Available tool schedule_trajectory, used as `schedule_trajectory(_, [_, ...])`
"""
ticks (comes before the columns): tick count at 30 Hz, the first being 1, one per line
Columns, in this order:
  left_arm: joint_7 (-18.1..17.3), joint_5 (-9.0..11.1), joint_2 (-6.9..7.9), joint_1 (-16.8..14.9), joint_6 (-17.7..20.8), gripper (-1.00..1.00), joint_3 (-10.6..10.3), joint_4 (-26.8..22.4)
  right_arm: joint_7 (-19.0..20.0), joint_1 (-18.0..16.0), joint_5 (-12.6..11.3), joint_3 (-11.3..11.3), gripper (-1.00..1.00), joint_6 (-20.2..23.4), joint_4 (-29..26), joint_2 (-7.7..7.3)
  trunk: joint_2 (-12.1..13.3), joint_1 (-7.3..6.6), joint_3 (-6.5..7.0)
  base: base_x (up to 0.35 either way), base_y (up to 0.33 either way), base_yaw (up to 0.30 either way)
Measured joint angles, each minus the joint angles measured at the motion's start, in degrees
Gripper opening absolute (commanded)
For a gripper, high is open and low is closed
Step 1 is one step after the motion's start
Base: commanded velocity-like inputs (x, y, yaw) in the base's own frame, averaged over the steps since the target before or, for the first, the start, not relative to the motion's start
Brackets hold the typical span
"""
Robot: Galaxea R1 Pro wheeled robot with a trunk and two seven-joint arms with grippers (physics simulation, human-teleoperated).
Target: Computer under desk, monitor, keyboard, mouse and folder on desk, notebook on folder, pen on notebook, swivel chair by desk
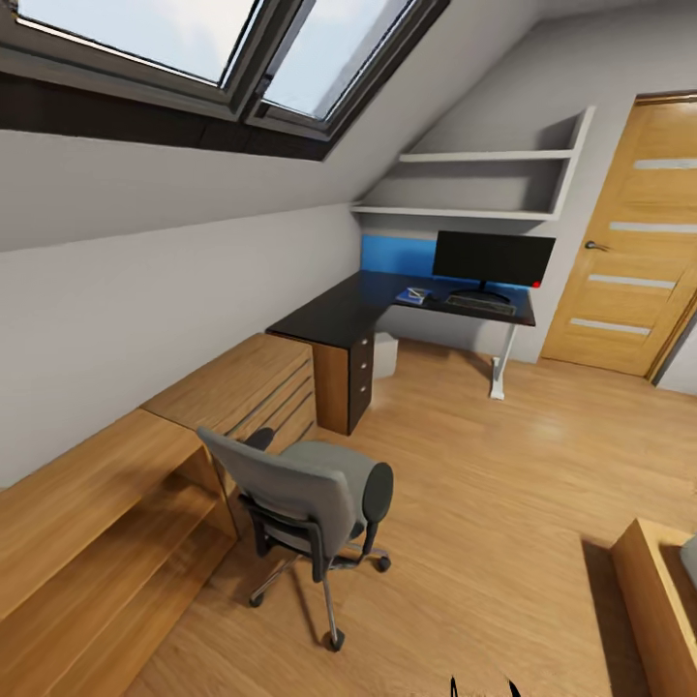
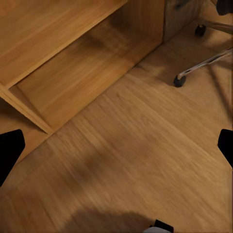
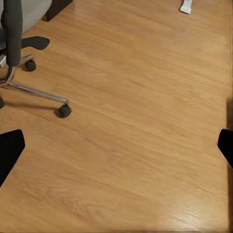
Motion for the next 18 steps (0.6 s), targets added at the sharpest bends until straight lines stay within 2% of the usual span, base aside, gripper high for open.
schedule_trajectory(18, [0.0,0.0,0.0,0.0,0.0,1.0,-0.03,-0.01,0.0,-0.02,0.0,0.0,1.0,0.01,0.01,0.0,0.0,0.0,-1.32,0.0,0.0,-0.153])
